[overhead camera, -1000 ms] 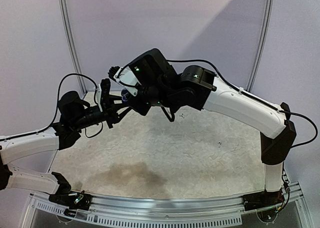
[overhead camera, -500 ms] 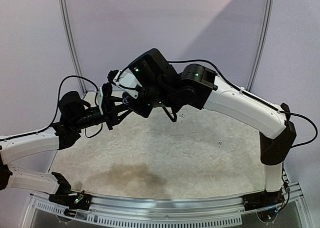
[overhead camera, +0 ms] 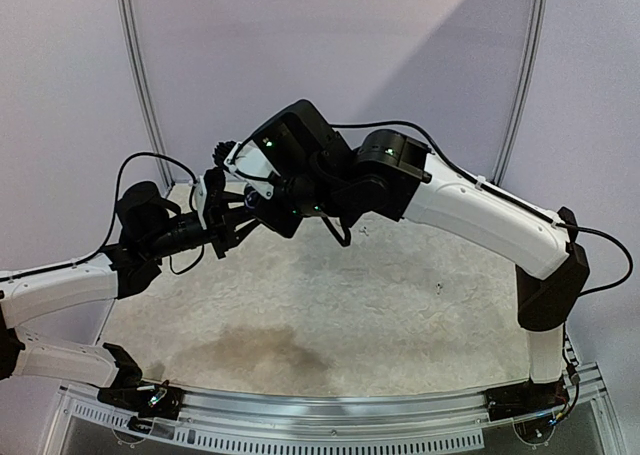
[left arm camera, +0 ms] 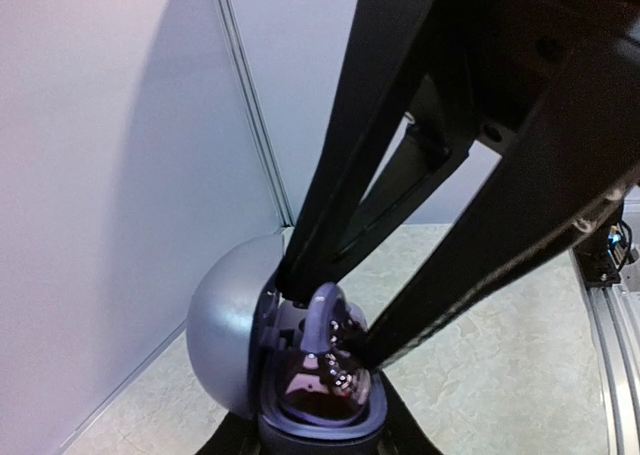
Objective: Insert the wireless bluetooth earbuds into the charging case
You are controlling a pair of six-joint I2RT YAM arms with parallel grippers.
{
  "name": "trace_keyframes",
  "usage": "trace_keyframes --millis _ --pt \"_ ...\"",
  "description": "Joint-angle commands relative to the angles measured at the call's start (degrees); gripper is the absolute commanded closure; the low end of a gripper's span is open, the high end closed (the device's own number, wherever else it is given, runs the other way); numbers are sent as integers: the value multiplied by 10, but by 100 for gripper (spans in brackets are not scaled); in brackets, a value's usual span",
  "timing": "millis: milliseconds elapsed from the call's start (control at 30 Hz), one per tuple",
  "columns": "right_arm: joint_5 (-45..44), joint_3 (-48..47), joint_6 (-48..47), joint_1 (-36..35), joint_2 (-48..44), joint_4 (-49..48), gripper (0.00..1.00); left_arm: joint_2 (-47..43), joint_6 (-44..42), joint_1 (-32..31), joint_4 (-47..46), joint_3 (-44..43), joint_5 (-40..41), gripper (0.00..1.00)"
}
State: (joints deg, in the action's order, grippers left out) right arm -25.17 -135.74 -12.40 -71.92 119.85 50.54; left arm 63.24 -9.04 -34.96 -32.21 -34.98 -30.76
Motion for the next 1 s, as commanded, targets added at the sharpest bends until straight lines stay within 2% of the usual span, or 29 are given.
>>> trace_keyframes --millis 0,567,733,967 --pt "-4 7 17 10 38 18 75 -29 -16 -12 -87 -12 -60 100" --pt "-13 7 -3 10 28 25 63 -27 69 -11 -101 -11 -68 100" --pt "-18 5 -2 10 21 10 67 -25 82 -11 -104 -10 -96 100" --pt "-12 -3 3 11 16 14 66 -26 66 -11 -83 -15 -112 100"
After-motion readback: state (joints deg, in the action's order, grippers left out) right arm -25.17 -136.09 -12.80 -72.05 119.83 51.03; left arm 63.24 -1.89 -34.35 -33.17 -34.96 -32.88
